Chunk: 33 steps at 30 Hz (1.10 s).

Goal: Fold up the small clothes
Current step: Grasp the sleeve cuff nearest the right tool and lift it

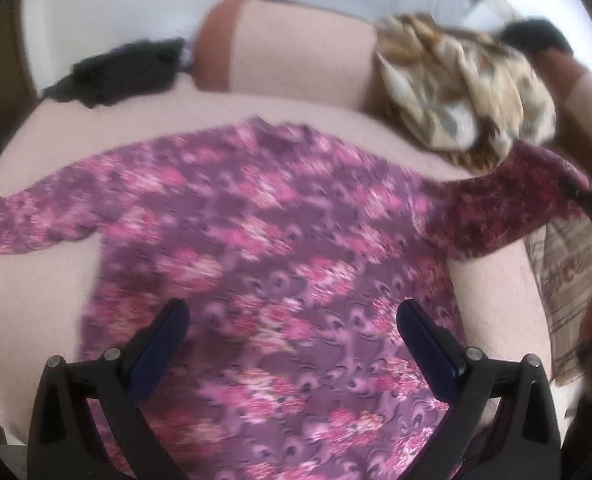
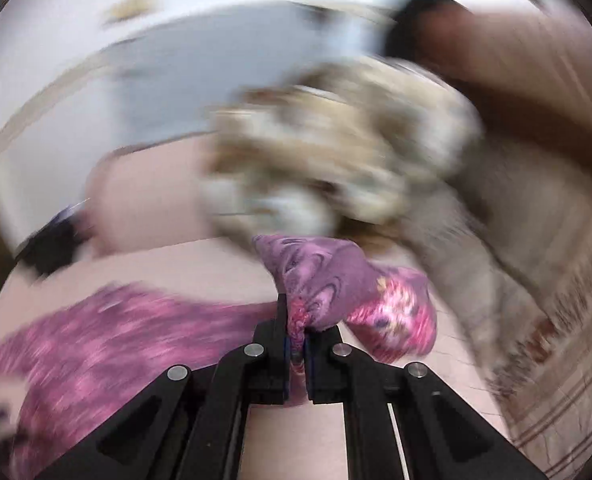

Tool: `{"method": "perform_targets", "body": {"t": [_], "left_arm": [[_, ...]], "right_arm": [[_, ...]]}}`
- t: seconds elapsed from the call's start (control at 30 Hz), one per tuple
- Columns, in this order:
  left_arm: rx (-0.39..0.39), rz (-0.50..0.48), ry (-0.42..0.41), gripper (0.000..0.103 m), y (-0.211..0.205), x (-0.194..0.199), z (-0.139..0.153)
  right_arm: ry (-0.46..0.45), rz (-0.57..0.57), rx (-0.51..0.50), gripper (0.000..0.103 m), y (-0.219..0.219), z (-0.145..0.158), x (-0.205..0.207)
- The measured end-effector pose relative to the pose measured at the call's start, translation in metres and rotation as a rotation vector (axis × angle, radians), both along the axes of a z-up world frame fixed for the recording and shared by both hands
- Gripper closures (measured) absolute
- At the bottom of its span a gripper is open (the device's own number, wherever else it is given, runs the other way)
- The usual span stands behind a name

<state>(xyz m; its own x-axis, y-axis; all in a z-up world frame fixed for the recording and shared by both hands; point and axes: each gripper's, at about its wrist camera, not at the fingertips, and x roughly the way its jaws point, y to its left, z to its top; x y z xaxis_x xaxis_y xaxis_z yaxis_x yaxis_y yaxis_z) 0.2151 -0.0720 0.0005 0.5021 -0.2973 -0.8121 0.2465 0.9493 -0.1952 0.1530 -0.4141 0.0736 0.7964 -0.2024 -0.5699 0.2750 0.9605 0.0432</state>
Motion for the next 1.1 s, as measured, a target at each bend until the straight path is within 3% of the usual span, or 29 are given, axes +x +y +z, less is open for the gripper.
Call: {"method": "perform_targets", "body": {"t": [0.07, 0.1, 0.2, 0.27, 0.33, 0.37, 0.4, 0.43, 0.5, 0.53, 0.7, 0.77, 0.83, 1.03, 1.07, 1.1], "left_arm": [[-0.006, 0.052, -0.019, 0.0, 0.029, 0.001, 0.009], [-0.01, 0.071, -0.015, 0.0, 0.04, 0.002, 0.01], [-0.032, 0.14, 0.021, 0.0, 0.078, 0.015, -0.001], [-0.017, 0.175, 0.029, 0.0, 0.093, 0.024, -0.017], [-0.007, 0.194, 0.043, 0.0, 0.102, 0.03, -0.036], [-0.004, 0.201, 0.065, 0.0, 0.105, 0.034, -0.045], [-0.015, 0.202, 0.095, 0.0, 0.106, 0.037, -0.053], [-0.037, 0.189, 0.11, 0.0, 0.106, 0.037, -0.057], [-0.035, 0.145, 0.095, 0.0, 0.096, 0.034, -0.056], [-0.023, 0.12, 0.081, 0.0, 0.088, 0.031, -0.055], [0.029, -0.012, 0.044, 0.0, 0.043, 0.014, -0.062], [0.095, -0.08, 0.001, 0.0, 0.017, 0.001, -0.063], [0.141, -0.166, -0.057, 0.0, -0.014, -0.016, -0.061], [0.313, -0.321, -0.092, 0.0, -0.101, -0.037, -0.081], [0.34, -0.327, -0.077, 0.004, -0.109, -0.034, -0.088], [0.364, -0.331, -0.065, 0.022, -0.115, -0.03, -0.095]], "right_arm": [[0.006, 0.128, -0.034, 0.097, 0.065, 0.0, -0.007], [0.038, 0.226, -0.017, 0.097, 0.107, -0.01, -0.008], [0.159, 0.367, 0.014, 0.096, 0.182, -0.06, -0.003], [0.307, 0.476, 0.033, 0.086, 0.226, -0.107, 0.003], [0.429, 0.567, 0.024, 0.06, 0.249, -0.138, 0.005], [0.466, 0.592, 0.006, 0.059, 0.254, -0.147, -0.001], [0.463, 0.591, 0.009, 0.054, 0.251, -0.146, -0.005], [0.452, 0.575, 0.045, 0.038, 0.239, -0.14, -0.01], [0.406, 0.52, 0.151, 0.019, 0.21, -0.125, -0.022], [0.36, 0.475, 0.22, 0.017, 0.186, -0.116, -0.025], [0.252, 0.189, 0.451, 0.017, 0.091, -0.11, -0.02], [0.238, 0.086, 0.52, 0.025, 0.062, -0.119, -0.011], [0.238, 0.024, 0.579, 0.039, 0.044, -0.126, -0.007], [0.231, -0.041, 0.736, 0.039, 0.011, -0.145, 0.003], [0.228, -0.047, 0.76, 0.04, 0.007, -0.147, 0.002], [0.228, -0.054, 0.771, 0.039, 0.005, -0.149, 0.001]]}}
